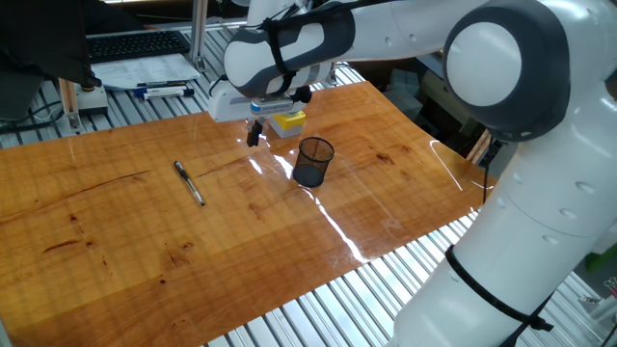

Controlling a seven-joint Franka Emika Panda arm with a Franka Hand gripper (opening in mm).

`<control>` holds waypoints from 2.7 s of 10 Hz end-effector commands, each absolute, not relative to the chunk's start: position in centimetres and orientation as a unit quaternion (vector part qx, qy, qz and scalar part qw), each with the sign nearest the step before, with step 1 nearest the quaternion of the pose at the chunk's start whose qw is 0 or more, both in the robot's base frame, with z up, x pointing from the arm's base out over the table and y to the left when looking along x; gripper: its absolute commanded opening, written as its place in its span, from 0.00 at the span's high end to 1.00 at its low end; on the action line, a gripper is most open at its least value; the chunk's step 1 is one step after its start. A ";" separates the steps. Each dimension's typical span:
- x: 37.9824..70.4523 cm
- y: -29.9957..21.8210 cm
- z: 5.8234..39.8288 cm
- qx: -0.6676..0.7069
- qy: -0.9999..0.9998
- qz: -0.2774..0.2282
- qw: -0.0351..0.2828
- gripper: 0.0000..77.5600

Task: Put the pen into the pen holder

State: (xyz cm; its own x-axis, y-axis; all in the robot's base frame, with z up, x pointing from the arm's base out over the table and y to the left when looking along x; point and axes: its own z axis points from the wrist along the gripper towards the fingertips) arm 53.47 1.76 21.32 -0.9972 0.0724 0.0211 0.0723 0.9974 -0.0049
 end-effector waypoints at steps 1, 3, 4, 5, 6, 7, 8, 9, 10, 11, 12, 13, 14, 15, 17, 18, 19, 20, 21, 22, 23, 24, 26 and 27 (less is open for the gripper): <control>53.5 1.7 21.4 -0.027 -0.999 0.002 0.029 1.00; 53.5 1.7 21.4 -0.035 -0.999 0.005 0.032 1.00; 53.5 1.7 21.4 -0.031 -0.999 0.004 0.032 1.00; 53.5 1.7 21.4 -0.024 -0.999 0.006 0.030 1.00; 53.6 1.8 21.4 -0.021 -0.999 0.005 0.029 1.00; 53.8 2.0 20.7 -0.019 -0.999 0.002 0.027 1.00; 54.2 2.6 19.4 -0.019 -1.000 0.001 0.021 1.00; 54.4 2.7 18.8 -0.021 -1.000 0.001 0.018 1.00; 54.7 2.8 18.4 -0.023 -1.000 0.000 0.016 1.00; 55.0 3.0 17.9 -0.023 -1.000 -0.002 0.015 1.00; 55.1 3.1 17.6 -0.025 -1.000 -0.003 0.014 1.00; 55.4 3.2 16.8 -0.027 -1.000 -0.005 0.011 1.00; 55.6 3.3 16.5 -0.029 -0.999 -0.010 0.010 1.00; 56.0 3.7 16.4 -0.032 -0.999 -0.018 0.010 1.00; 56.3 5.6 16.6 -0.042 -0.999 -0.013 0.010 1.00; 56.1 6.3 16.5 -0.041 -0.999 -0.007 0.010 1.00; 56.0 6.5 16.3 -0.037 -0.999 -0.004 0.010 1.00; 56.0 6.7 16.0 -0.024 -1.000 0.000 0.012 1.00; 56.0 6.8 16.0 -0.021 -1.000 0.000 0.012 1.00; 55.9 7.4 15.4 -0.020 -1.000 0.000 0.010 1.00; 55.7 7.9 14.9 -0.024 -1.000 0.000 0.007 1.00; 55.7 8.0 14.8 -0.024 -1.000 0.000 0.007 1.00; 55.7 8.0 14.8 -0.011 -1.000 0.002 0.019 1.00; 55.7 8.0 14.8 0.006 -1.000 0.001 0.029 1.00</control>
